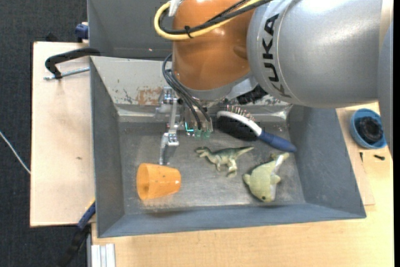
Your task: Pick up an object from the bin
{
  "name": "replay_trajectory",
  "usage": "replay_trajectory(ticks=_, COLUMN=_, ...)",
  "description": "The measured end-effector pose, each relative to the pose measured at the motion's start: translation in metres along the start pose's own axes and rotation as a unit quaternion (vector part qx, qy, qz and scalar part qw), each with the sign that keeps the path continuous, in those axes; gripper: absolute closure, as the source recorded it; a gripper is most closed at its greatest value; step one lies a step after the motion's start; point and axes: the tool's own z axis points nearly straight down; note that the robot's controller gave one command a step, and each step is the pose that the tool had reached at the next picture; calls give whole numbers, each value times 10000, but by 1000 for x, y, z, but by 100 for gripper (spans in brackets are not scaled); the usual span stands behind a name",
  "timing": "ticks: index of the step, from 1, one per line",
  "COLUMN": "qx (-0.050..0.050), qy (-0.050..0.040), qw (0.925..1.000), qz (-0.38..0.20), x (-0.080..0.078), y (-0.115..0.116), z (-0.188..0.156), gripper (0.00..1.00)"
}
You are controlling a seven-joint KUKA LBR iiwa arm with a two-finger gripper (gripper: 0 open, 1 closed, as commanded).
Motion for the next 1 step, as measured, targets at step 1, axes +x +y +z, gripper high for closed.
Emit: replay_trajectory(ticks=1, qx=6, qy=-6, qw=9918, qz=-1279, x=9, y=-4, z=158, gripper=0)
